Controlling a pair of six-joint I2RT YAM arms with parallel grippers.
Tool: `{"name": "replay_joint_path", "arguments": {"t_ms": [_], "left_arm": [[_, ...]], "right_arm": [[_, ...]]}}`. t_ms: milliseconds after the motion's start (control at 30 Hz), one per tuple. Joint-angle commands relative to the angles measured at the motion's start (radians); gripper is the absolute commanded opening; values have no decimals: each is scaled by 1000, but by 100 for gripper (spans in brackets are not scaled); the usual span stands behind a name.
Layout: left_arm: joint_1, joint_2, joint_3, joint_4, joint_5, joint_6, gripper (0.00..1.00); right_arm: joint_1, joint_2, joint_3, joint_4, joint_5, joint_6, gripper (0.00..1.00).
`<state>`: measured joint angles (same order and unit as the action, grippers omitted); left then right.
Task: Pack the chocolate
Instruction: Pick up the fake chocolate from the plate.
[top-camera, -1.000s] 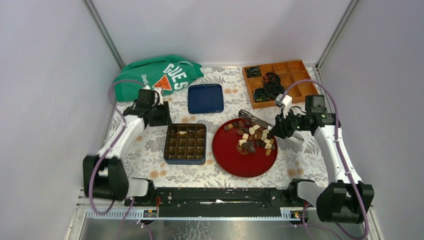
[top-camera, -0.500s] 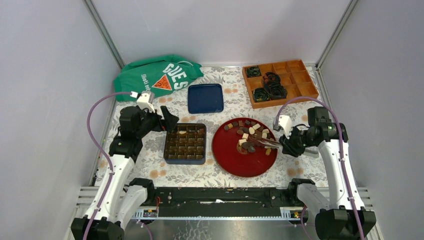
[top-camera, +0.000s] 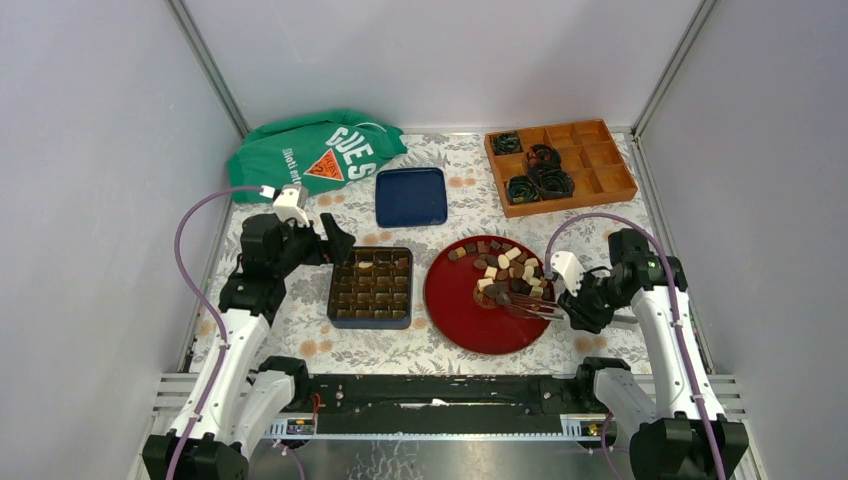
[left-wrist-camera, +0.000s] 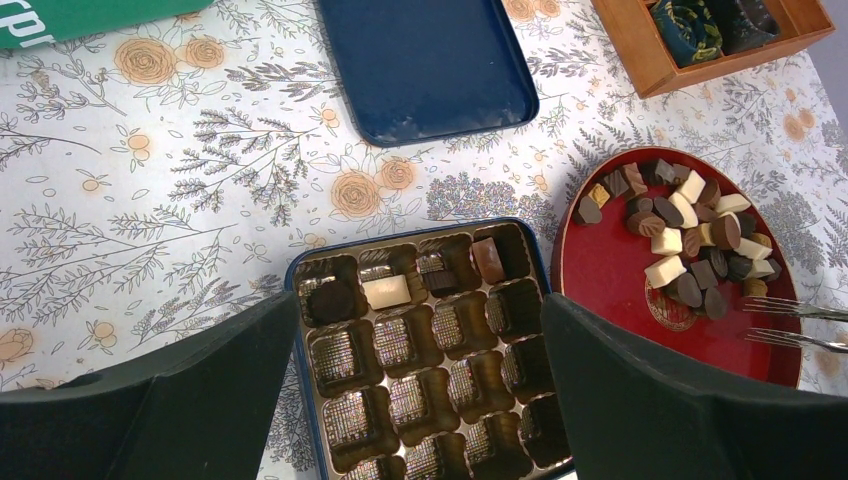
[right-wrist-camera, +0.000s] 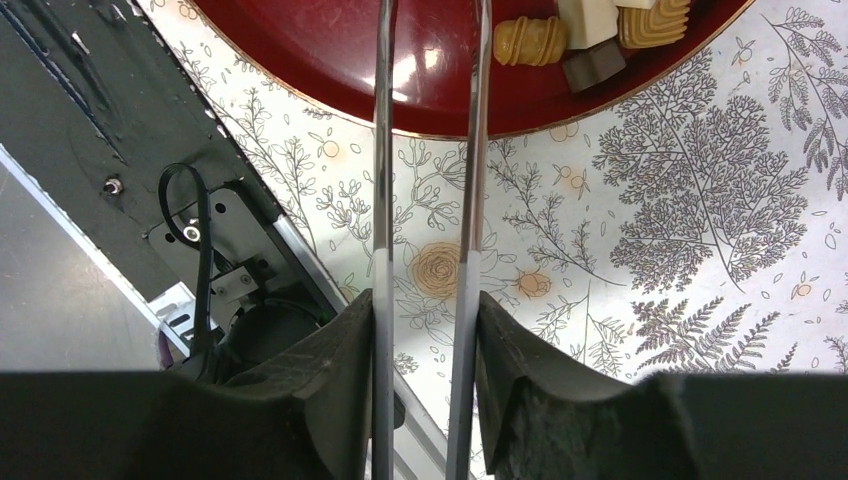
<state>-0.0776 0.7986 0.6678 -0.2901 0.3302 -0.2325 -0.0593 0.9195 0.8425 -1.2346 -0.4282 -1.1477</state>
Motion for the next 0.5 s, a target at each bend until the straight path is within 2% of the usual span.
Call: {"name": "replay_joint_path", "arguments": {"t_ms": [0,467], "left_arm": [[6,-3,11,35,-16,9,99],[6,5,9,35,-15,7,99]], "right_arm": [[-4,-2,-3,29,1,-3,46],[-2,23,-27,95,-45,26,47]]}}
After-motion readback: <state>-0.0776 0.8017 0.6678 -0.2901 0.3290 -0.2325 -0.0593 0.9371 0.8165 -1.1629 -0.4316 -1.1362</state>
